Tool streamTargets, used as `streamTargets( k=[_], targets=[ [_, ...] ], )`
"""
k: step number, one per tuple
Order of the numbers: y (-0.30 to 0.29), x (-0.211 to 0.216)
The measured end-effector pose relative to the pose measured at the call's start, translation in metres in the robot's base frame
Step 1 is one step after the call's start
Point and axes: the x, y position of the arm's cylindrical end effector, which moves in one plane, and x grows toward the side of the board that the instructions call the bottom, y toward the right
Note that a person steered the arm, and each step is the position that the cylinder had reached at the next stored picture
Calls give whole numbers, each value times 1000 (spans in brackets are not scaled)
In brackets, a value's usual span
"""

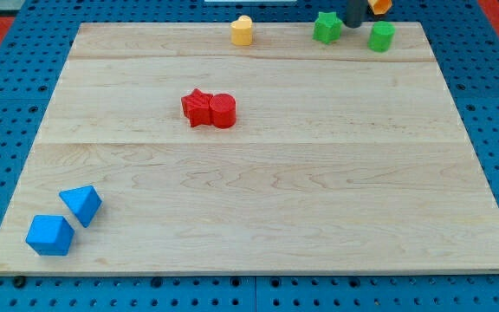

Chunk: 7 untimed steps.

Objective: Slide the green circle closer to the green star

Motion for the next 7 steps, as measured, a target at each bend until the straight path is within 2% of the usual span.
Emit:
streamTargets(
  k=[2, 3, 4, 5, 7],
  targets=[
    [43, 34],
    [64, 33],
    [64, 41],
    [58, 75],
    [40, 95]
  ],
)
